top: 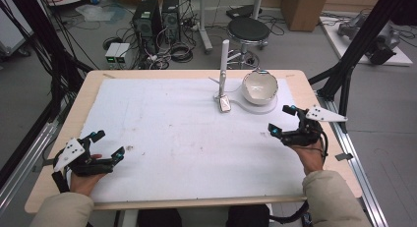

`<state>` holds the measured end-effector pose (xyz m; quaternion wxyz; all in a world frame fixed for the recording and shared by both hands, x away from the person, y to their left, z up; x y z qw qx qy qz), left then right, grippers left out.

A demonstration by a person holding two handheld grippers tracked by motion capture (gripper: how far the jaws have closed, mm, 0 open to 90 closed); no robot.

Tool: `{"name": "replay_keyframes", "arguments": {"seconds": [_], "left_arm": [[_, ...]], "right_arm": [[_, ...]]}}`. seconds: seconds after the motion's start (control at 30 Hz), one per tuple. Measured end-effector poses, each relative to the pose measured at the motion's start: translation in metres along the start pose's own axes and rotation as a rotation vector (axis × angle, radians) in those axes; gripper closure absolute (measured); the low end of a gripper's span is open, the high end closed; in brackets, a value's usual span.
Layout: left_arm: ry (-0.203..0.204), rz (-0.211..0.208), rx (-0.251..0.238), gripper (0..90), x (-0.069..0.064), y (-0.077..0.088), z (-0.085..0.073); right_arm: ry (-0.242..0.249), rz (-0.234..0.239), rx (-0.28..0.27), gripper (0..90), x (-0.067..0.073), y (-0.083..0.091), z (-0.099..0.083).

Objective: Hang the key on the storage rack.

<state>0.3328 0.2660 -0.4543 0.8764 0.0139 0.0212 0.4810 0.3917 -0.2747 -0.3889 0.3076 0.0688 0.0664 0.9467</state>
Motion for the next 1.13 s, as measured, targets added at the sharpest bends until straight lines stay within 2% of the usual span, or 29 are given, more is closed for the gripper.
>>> {"name": "replay_keyframes", "arguments": {"seconds": [0.07, 0.1, 0.17, 0.2, 0.3, 0.37, 0.4, 0.53, 0.67, 0.7, 0.83, 0.87, 0.93, 1.0, 1.13], "left_arm": [[-0.002, 0.002, -0.001, 1.7, 0.0, 0.0, 0.0], [-0.002, 0.004, 0.0, 1.7, 0.0, 0.0, 0.0], [-0.003, 0.007, -0.004, 1.7, 0.0, 0.0, 0.0], [-0.006, 0.013, -0.01, 1.7, 0.0, 0.001, 0.0], [-0.005, 0.026, -0.029, 1.7, 0.0, 0.002, 0.001], [-0.006, 0.027, -0.03, 1.7, 0.0, 0.003, 0.001], [-0.005, 0.028, -0.03, 1.7, 0.0, 0.003, 0.001], [-0.008, 0.037, -0.031, 1.7, -0.001, 0.004, 0.001], [0.0, 0.032, -0.037, 1.7, -0.001, 0.004, 0.001], [-0.001, 0.033, -0.036, 1.7, 0.0, 0.004, 0.001], [-0.004, 0.033, -0.036, 1.7, -0.001, 0.004, 0.001], [-0.005, 0.032, -0.037, 1.7, -0.001, 0.004, 0.001], [-0.004, 0.033, -0.036, 1.7, -0.001, 0.004, 0.001], [-0.011, 0.031, -0.036, 1.7, -0.001, 0.005, 0.001], [-0.015, 0.031, -0.037, 1.7, -0.002, 0.005, 0.001]], "right_arm": [[0.007, -0.01, -0.012, 0.6, -0.001, 0.001, -0.004], [-0.004, -0.017, -0.036, 0.6, 0.0, 0.004, -0.012], [-0.011, -0.014, -0.041, 0.6, 0.0, 0.005, -0.016], [-0.016, 0.027, -0.052, 0.6, 0.004, 0.006, -0.023], [-0.008, 0.02, -0.063, 0.6, 0.005, 0.006, -0.03], [-0.016, -0.009, -0.063, 0.6, 0.003, 0.005, -0.04], [-0.016, -0.009, -0.063, 0.6, 0.003, 0.005, -0.04], [-0.015, -0.037, -0.111, 0.5, 0.003, 0.006, -0.051], [0.004, -0.042, -0.114, 0.5, 0.005, 0.002, -0.057], [0.037, -0.034, -0.098, 0.6, 0.008, -0.003, -0.06], [0.044, -0.012, -0.057, 0.6, 0.012, -0.01, -0.069], [0.063, -0.013, -0.066, 0.6, 0.014, -0.009, -0.068], [0.054, -0.012, -0.066, 0.6, 0.013, -0.009, -0.069], [0.007, -0.011, -0.085, 0.6, 0.01, -0.007, -0.069], [0.04, -0.034, -0.093, 0.6, 0.012, -0.006, -0.069]]}}
Point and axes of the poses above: each handheld gripper's, and its own axes: y roughly backward along the jaws, z roughly out of its top, x roughly to its left, the point moved 7 cm from there along -y, roughly forward along the jaws, and after that the axes turned 4 degrees about z, right-handed, at the moved point
